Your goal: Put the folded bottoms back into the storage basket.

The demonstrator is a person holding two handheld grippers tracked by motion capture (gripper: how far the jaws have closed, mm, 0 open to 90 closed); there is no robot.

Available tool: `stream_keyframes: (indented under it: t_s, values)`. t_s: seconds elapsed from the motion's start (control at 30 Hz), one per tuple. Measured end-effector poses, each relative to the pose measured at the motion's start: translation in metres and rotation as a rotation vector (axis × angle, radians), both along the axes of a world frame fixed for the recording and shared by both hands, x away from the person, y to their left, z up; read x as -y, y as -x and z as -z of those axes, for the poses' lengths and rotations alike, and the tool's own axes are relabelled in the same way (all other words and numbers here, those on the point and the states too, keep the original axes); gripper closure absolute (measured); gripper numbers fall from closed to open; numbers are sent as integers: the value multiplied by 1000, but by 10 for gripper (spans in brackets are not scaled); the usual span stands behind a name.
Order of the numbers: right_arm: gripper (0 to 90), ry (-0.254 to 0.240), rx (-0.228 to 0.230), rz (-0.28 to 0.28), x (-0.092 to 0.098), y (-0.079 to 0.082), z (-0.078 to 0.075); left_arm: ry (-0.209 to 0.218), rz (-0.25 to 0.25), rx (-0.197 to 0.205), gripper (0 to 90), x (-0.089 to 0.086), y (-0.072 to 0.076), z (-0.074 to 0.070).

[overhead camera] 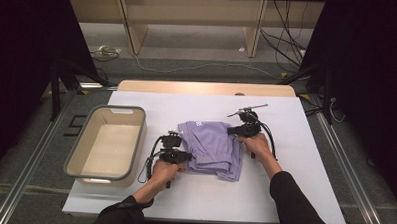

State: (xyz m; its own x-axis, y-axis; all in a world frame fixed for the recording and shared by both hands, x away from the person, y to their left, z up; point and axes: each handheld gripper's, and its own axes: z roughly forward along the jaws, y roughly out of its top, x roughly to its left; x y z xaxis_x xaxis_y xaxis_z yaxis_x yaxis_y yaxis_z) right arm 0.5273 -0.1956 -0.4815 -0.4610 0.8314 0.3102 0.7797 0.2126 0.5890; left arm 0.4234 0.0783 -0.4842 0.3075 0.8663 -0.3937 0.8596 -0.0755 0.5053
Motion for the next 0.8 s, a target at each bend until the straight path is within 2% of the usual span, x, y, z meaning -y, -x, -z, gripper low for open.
stream_keyframes:
  t_s: [0.33,0.8]
  values:
    - [870,-35,18,5,0,3,-12,75,22,23,878,-6,3,-13]
    - [873,-89,16,-8,-10,12,-33,145,70,49,879,-23,13,-38]
